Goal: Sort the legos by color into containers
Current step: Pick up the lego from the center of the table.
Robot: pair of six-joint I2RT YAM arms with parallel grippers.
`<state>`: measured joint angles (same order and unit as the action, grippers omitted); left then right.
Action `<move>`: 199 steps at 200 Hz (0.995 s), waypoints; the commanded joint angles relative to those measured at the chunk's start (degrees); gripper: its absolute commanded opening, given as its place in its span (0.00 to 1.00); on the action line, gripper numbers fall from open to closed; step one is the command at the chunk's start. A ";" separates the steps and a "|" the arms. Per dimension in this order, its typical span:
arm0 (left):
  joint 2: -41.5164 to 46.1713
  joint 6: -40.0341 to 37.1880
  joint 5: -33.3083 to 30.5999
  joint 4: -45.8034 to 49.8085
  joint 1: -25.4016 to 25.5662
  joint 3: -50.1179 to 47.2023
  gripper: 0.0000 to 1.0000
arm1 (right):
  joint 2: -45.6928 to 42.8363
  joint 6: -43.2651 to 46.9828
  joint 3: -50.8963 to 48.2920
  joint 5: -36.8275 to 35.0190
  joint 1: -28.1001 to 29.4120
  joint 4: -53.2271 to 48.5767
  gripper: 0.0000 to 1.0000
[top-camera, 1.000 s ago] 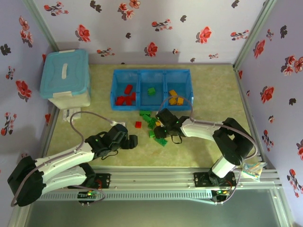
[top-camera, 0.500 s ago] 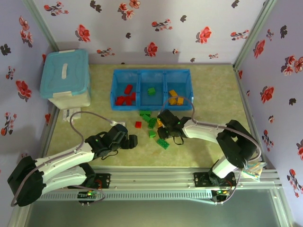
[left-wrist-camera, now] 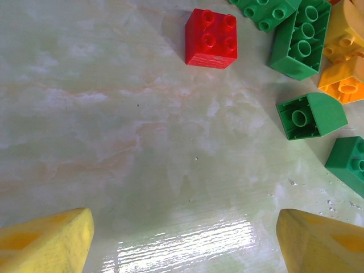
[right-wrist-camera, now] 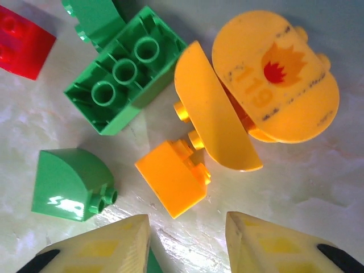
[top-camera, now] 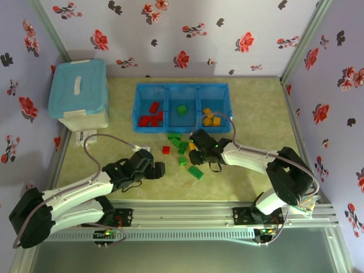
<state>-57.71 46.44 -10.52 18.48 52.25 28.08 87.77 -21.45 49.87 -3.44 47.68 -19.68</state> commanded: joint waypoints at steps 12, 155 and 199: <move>0.80 0.15 -1.52 0.50 0.40 0.22 0.84 | 2.63 2.29 4.38 -0.44 0.40 -2.09 0.43; -1.15 -0.99 -1.98 -0.11 0.40 1.05 0.84 | 10.36 1.63 6.93 -1.23 2.91 -3.38 0.45; -1.22 -1.08 -2.07 -0.17 0.35 1.01 0.84 | 10.47 1.06 6.16 -3.09 3.55 -2.88 0.45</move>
<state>-58.59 46.19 -11.00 18.50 52.25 28.10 97.32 -20.01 56.90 -4.43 50.83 -20.95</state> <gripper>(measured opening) 0.838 0.454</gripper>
